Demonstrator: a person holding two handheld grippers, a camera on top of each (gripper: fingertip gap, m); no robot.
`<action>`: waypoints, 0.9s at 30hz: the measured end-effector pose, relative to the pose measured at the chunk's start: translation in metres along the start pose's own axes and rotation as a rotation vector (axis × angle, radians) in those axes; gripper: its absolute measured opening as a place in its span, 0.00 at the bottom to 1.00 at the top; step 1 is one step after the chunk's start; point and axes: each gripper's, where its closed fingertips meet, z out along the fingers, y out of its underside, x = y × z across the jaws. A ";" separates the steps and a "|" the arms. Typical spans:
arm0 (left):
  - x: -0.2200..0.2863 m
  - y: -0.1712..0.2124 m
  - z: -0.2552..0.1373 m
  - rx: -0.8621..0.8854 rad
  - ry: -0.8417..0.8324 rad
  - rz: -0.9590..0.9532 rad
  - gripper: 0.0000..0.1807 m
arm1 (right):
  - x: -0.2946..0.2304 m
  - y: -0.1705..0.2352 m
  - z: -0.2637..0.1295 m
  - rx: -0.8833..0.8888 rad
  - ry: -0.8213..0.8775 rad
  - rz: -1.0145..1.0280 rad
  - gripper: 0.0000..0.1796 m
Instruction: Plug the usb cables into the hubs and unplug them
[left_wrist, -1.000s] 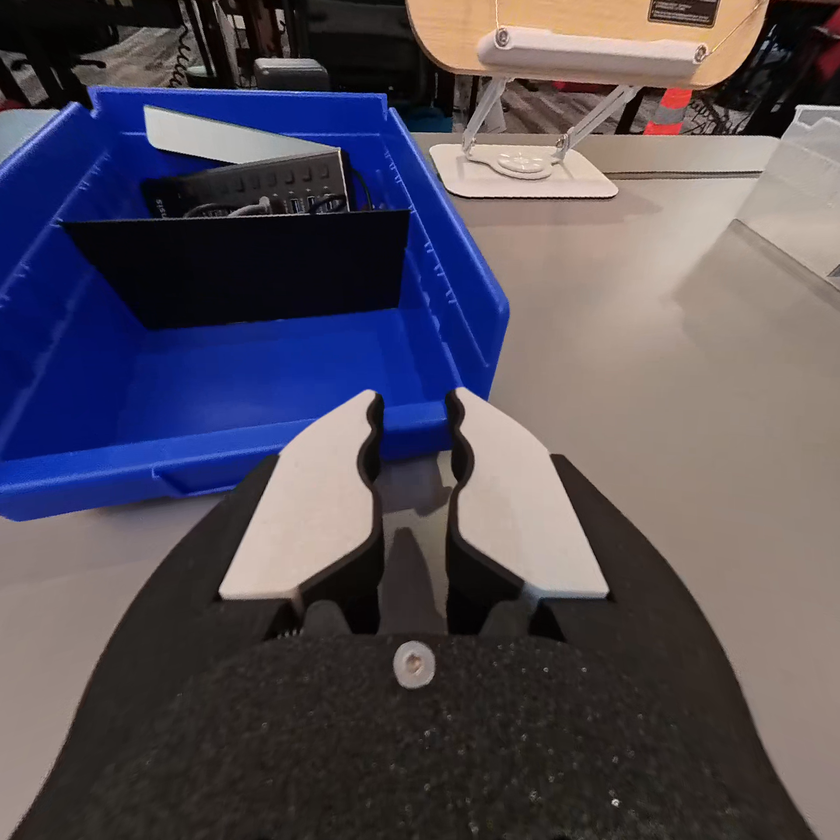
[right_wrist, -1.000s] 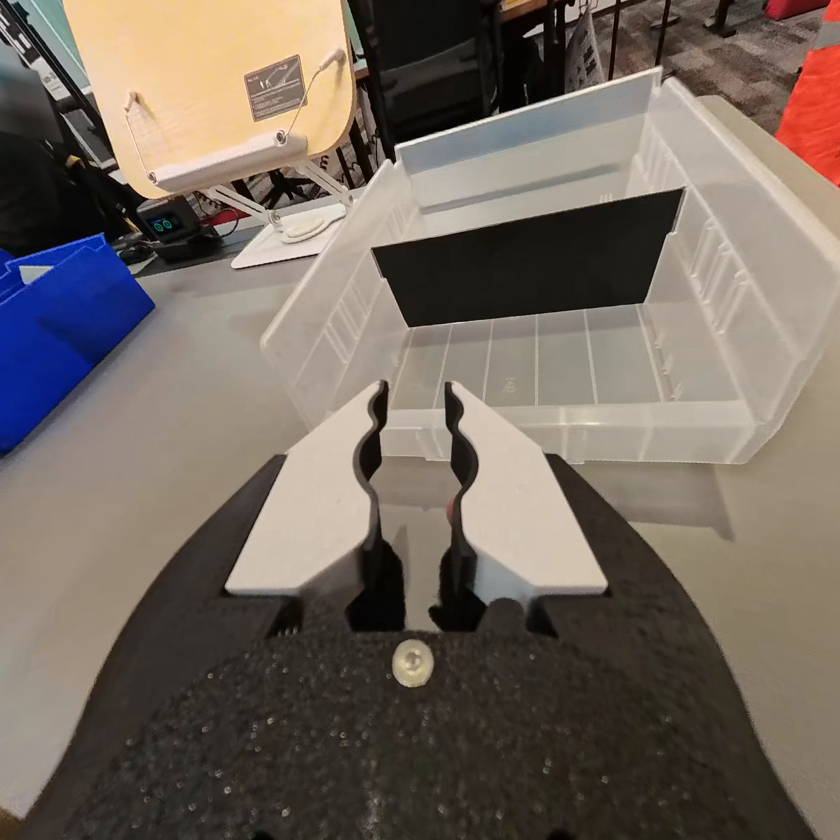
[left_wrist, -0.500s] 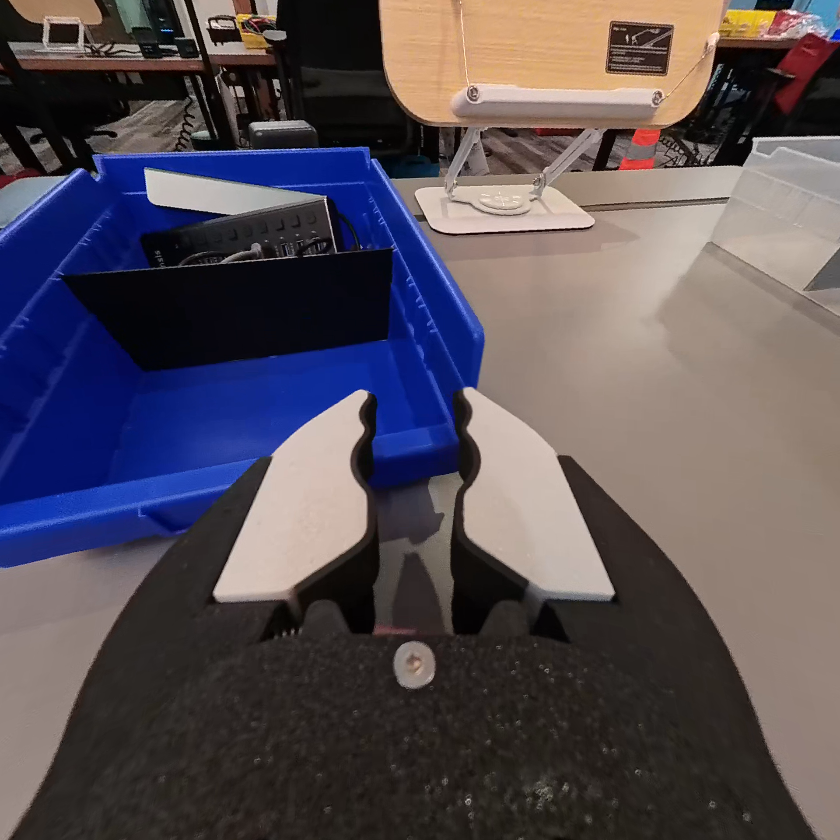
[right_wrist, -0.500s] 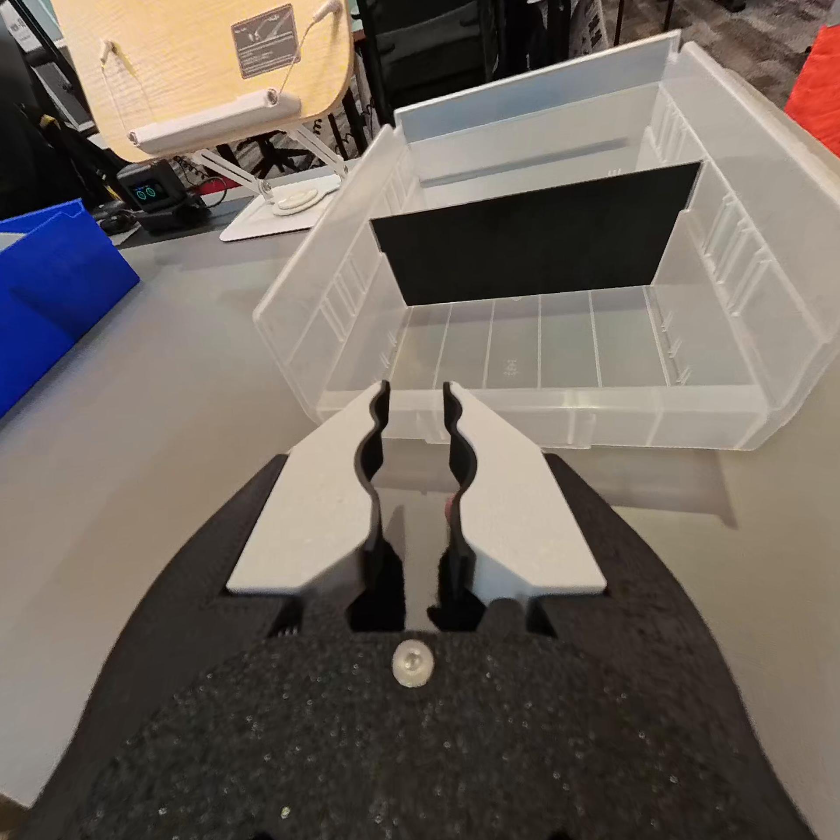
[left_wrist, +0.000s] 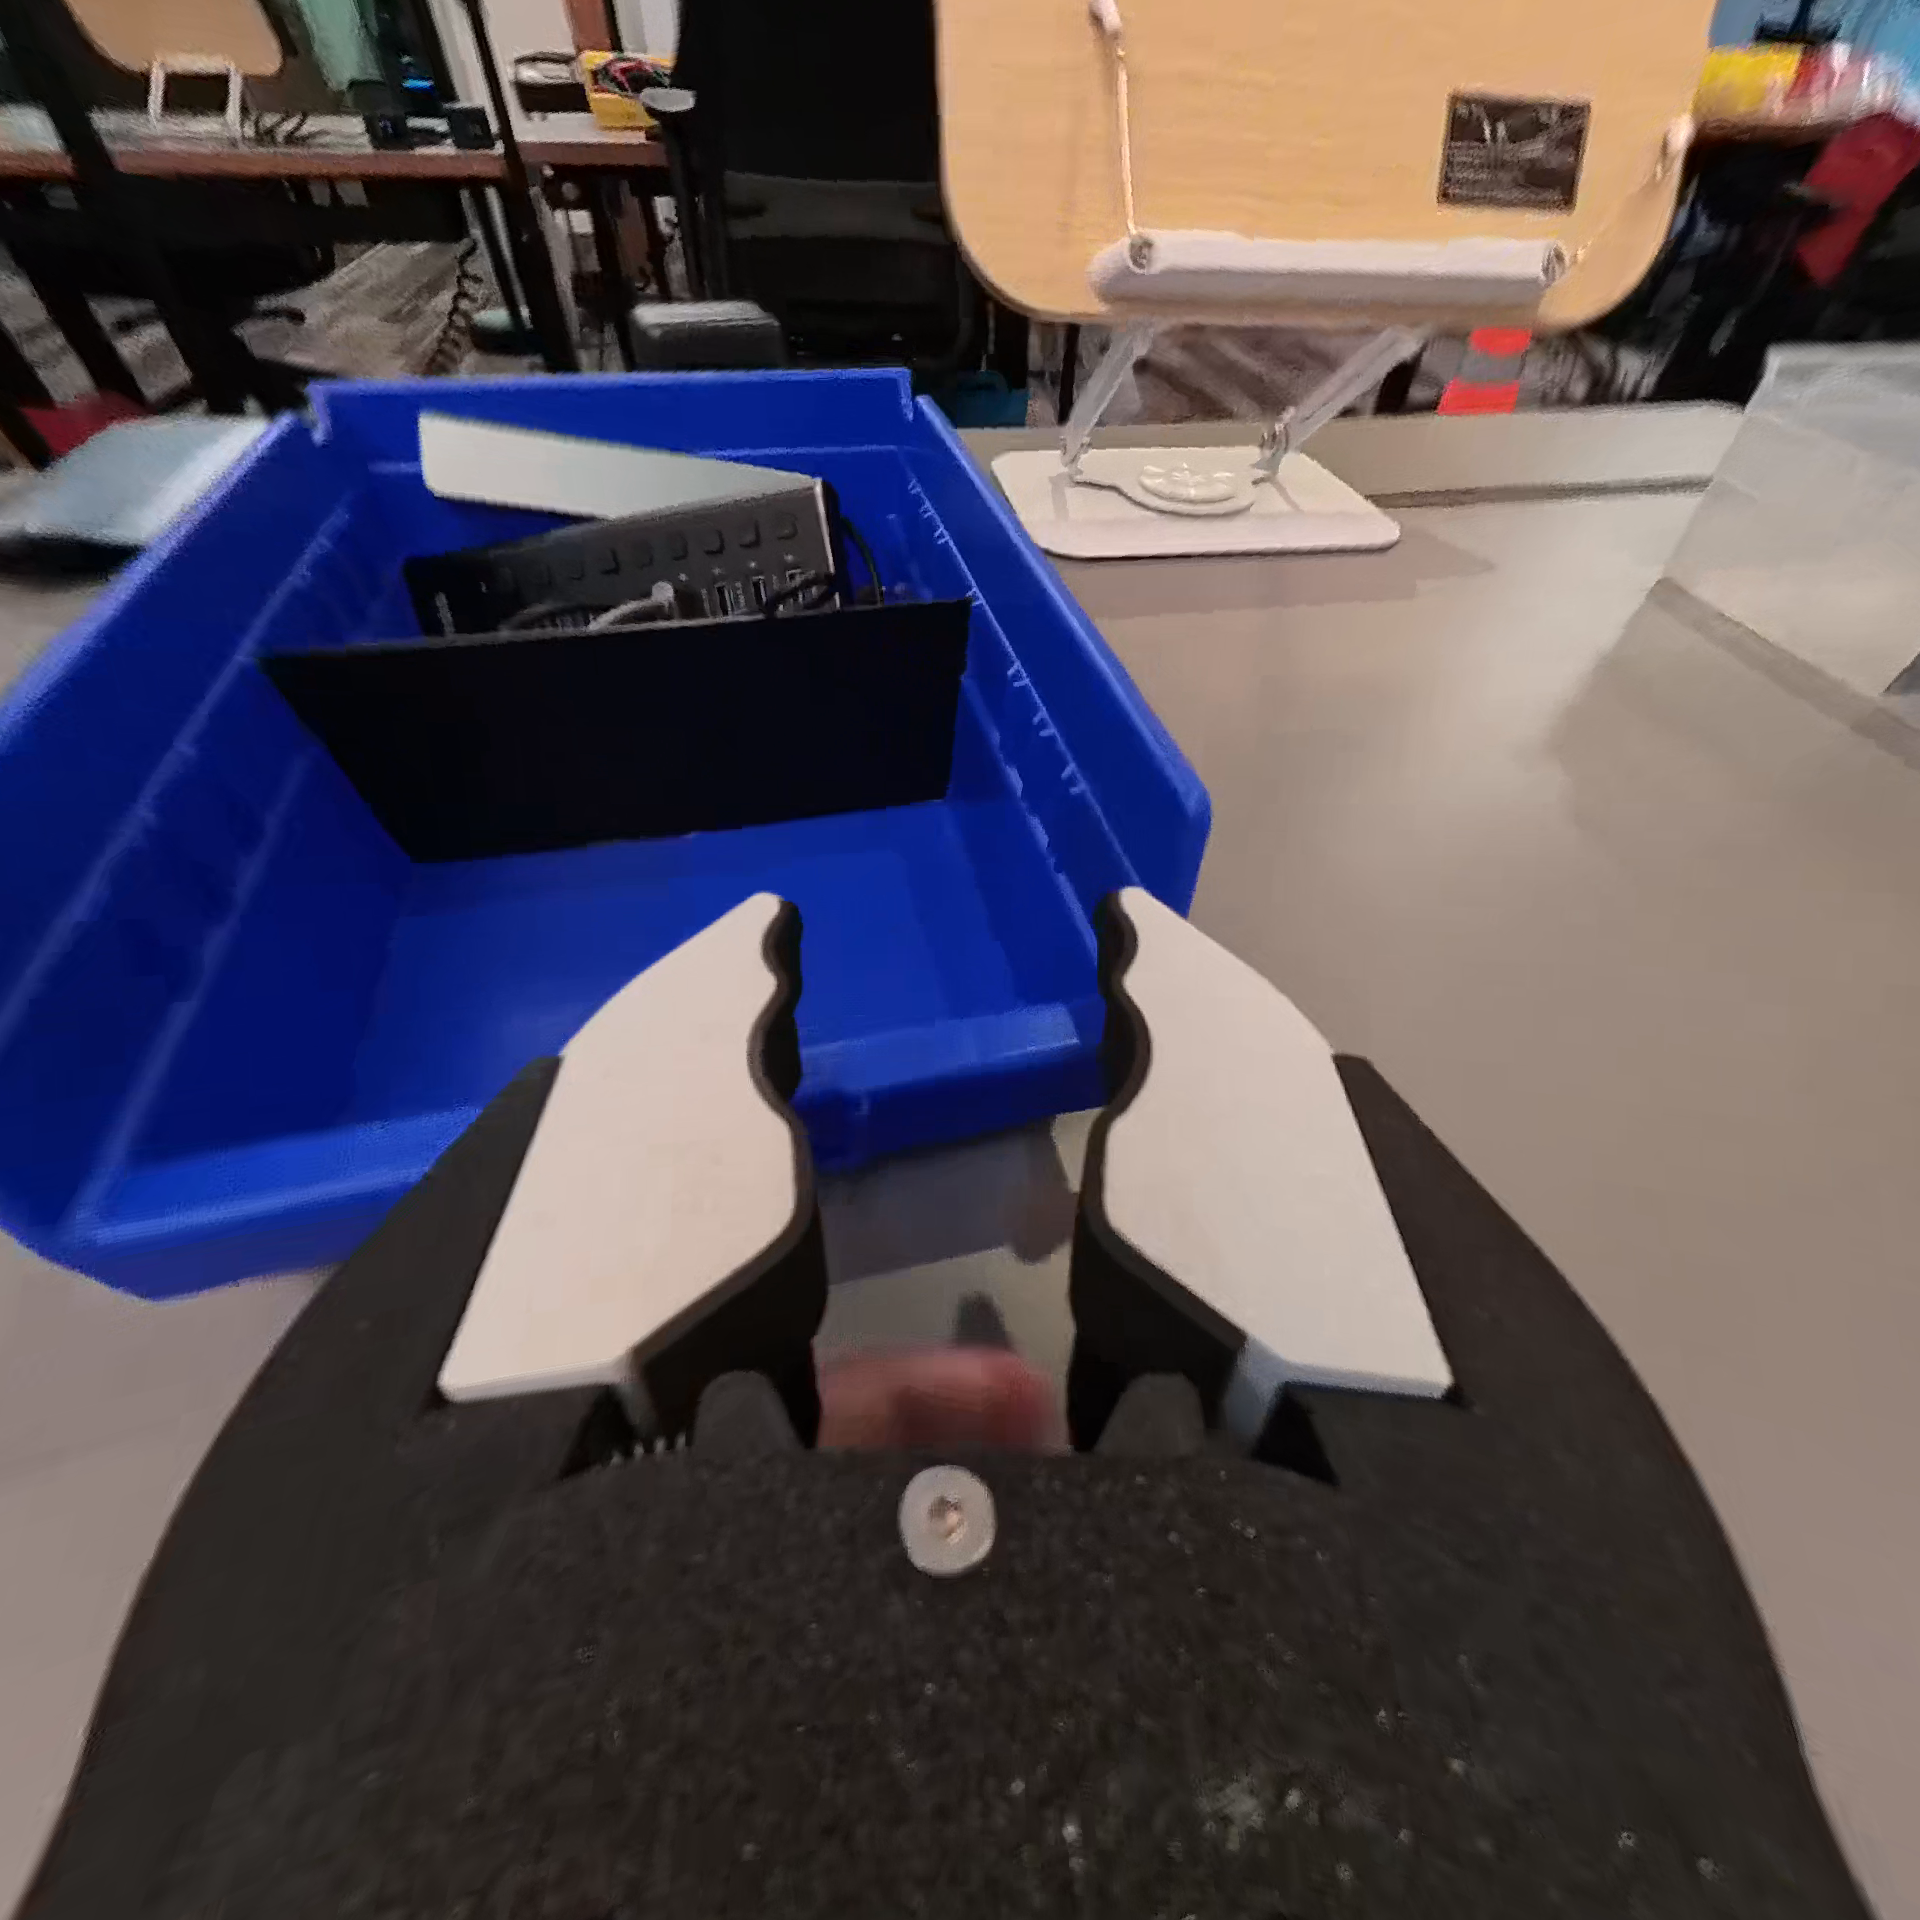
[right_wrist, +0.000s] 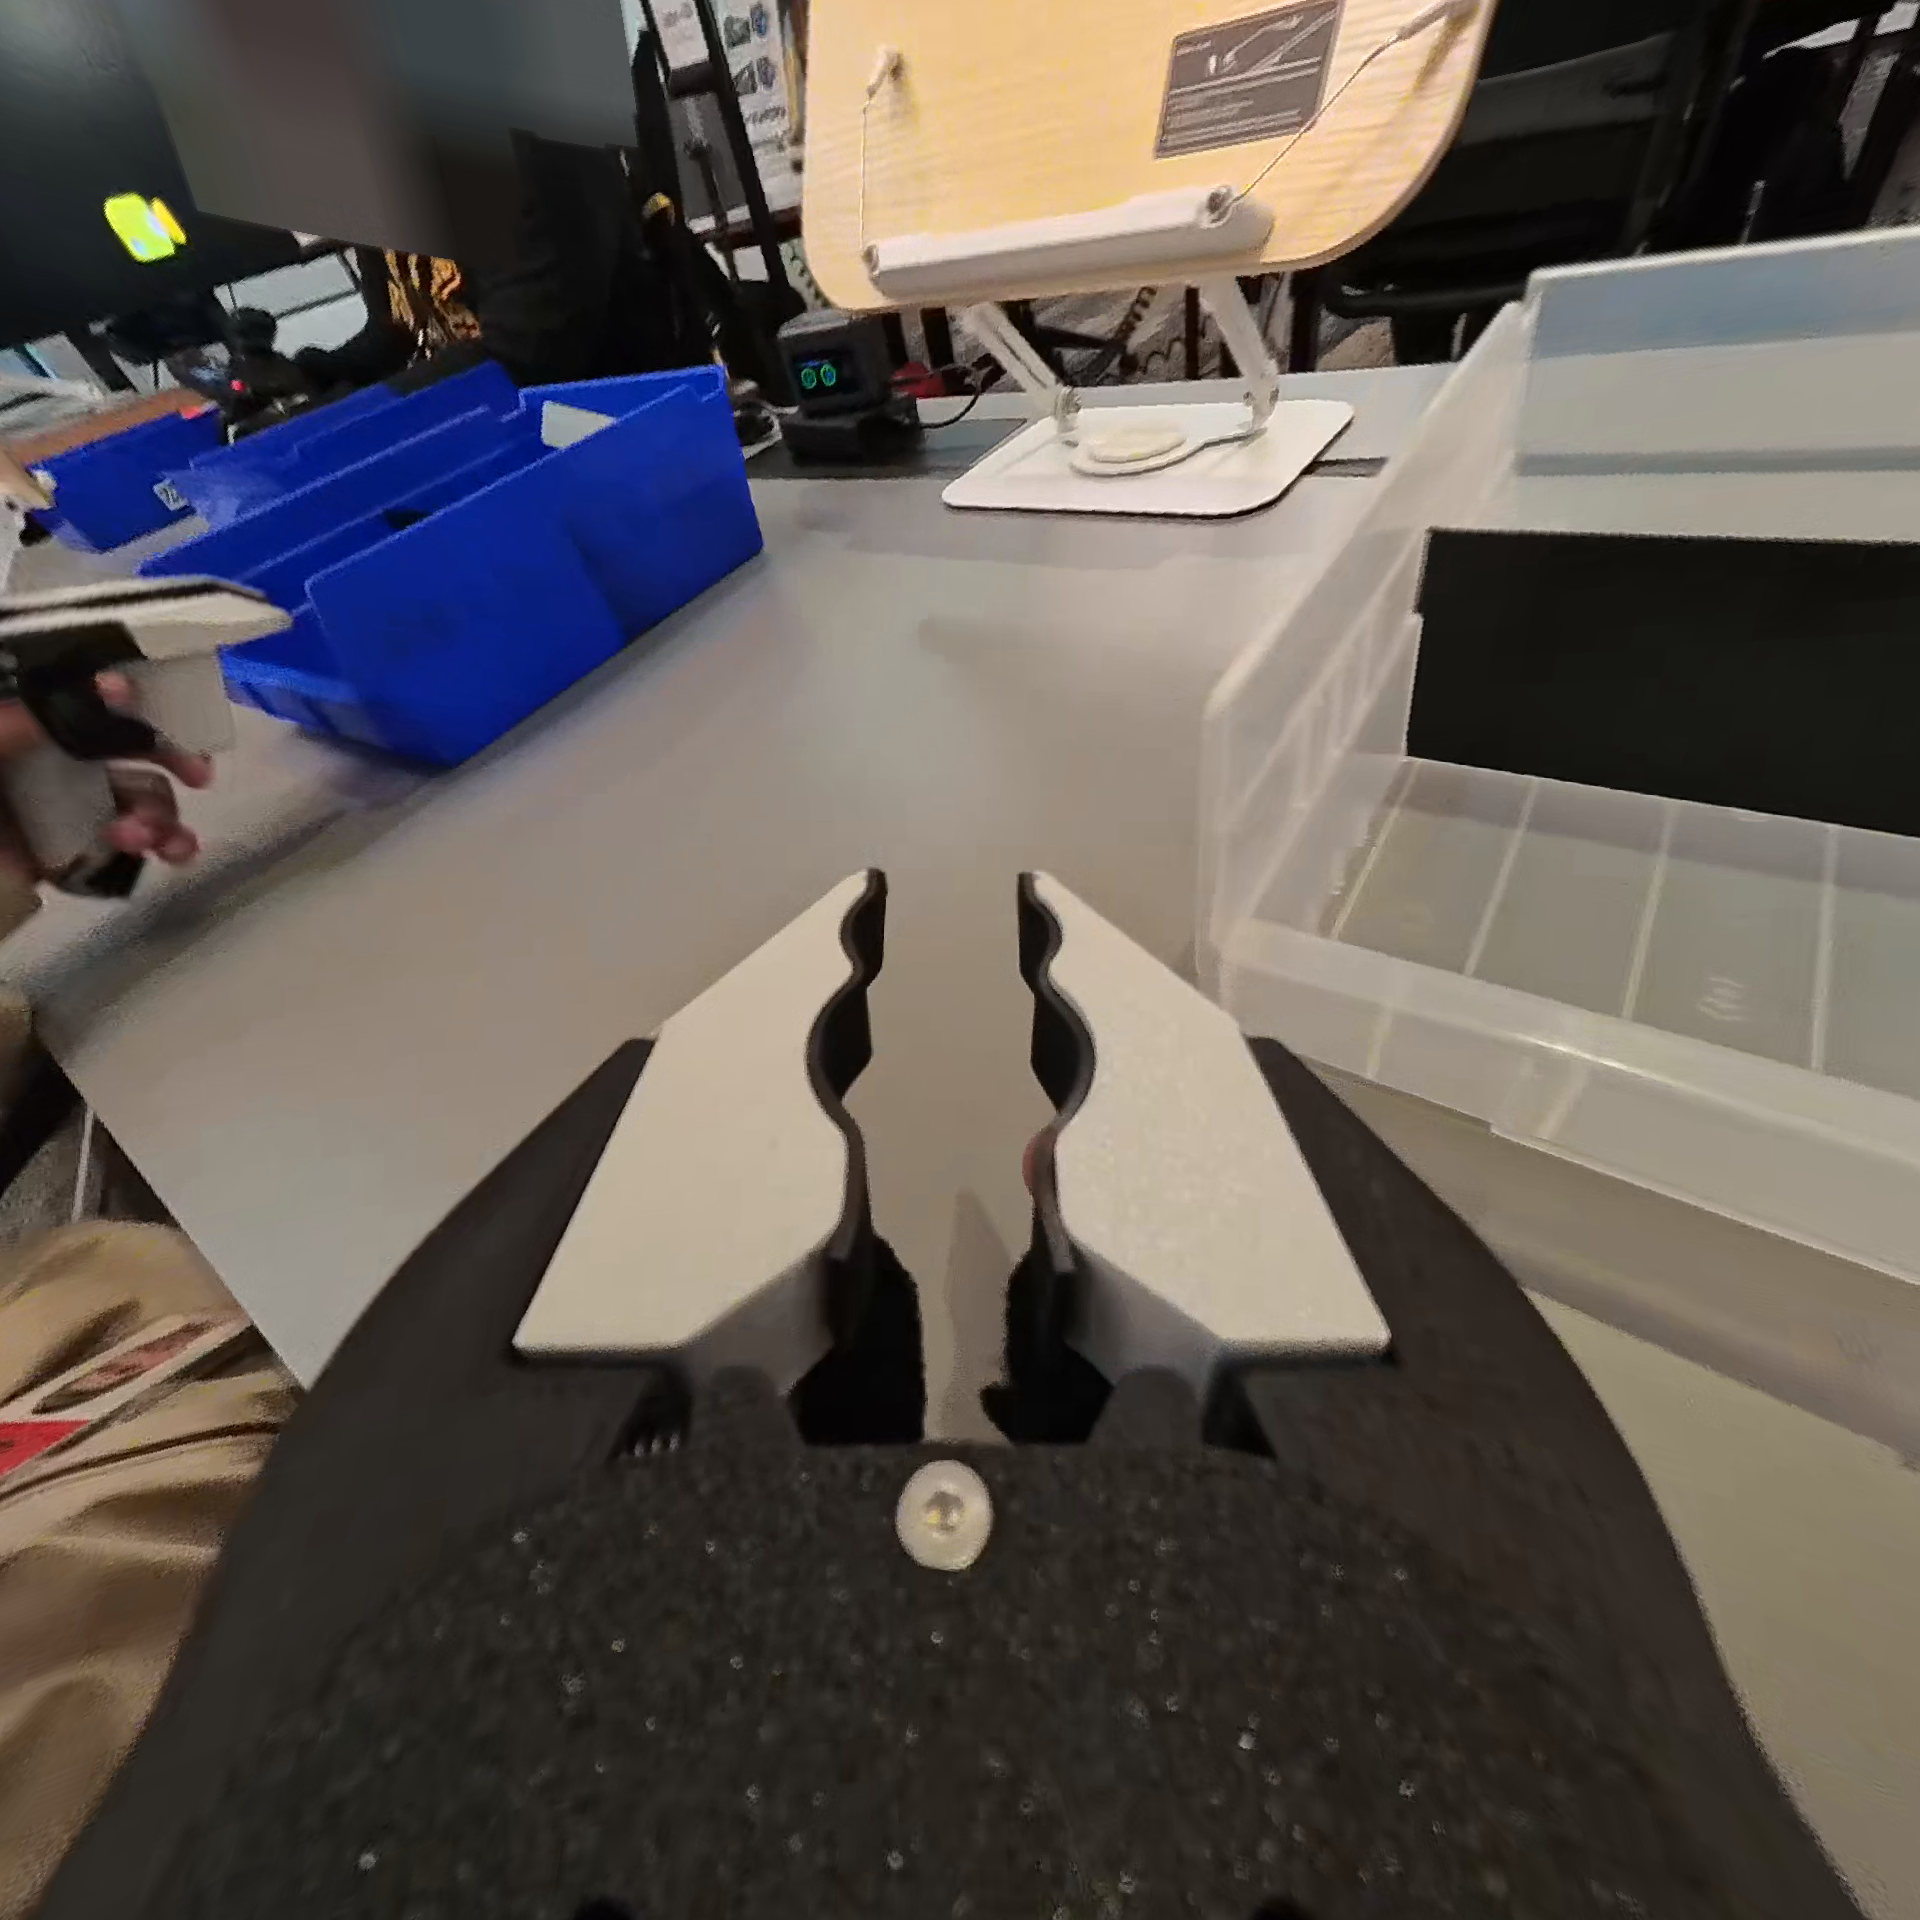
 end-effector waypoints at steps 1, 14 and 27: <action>0.002 -0.003 0.002 -0.024 0.020 0.057 0.31 | -0.001 0.001 0.001 -0.006 0.000 -0.009 0.14; -0.027 -0.064 0.119 -0.490 0.474 0.830 0.33 | 0.010 0.001 -0.001 0.000 -0.009 0.089 0.14; -0.074 -0.015 0.191 -1.366 0.823 1.086 0.23 | 0.011 0.011 -0.009 -0.028 -0.085 0.156 0.14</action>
